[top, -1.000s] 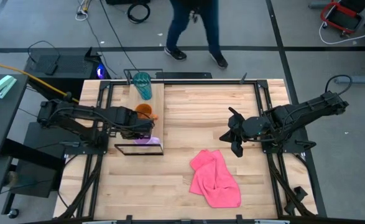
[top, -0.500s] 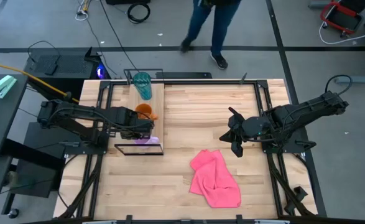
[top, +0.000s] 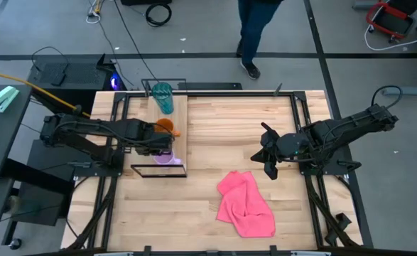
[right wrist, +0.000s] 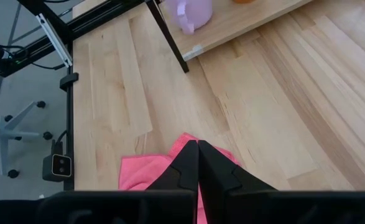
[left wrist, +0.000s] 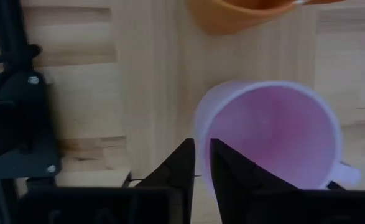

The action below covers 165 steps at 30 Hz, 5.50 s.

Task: Stack small to large cups/mugs on shelf
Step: Put the pink mug on the shelf

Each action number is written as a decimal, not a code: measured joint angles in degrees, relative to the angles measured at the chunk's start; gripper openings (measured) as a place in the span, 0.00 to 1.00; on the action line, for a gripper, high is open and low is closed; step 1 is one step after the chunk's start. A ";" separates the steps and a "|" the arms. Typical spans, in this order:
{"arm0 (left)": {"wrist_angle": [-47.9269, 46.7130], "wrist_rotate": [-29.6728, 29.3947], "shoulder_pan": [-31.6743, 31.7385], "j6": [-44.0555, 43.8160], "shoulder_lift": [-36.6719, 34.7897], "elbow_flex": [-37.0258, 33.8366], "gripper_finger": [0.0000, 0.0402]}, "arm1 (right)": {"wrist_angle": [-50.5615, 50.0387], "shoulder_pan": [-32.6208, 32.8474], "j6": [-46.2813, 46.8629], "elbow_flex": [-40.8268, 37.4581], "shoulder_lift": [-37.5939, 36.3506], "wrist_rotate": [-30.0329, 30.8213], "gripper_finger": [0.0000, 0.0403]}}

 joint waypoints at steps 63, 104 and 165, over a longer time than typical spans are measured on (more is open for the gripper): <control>24.62 -26.50 0.17 39.08 -13.97 0.00 0.04 | 49.28 -23.71 0.09 15.27 54.36 -39.84 0.00; 24.08 -28.00 0.17 39.23 -13.98 0.02 0.03 | 50.10 -21.63 -0.43 20.68 57.88 -39.85 0.00; 24.04 -28.04 0.17 39.69 -13.97 0.02 0.03 | 50.05 -24.22 0.46 20.63 57.86 -32.74 0.00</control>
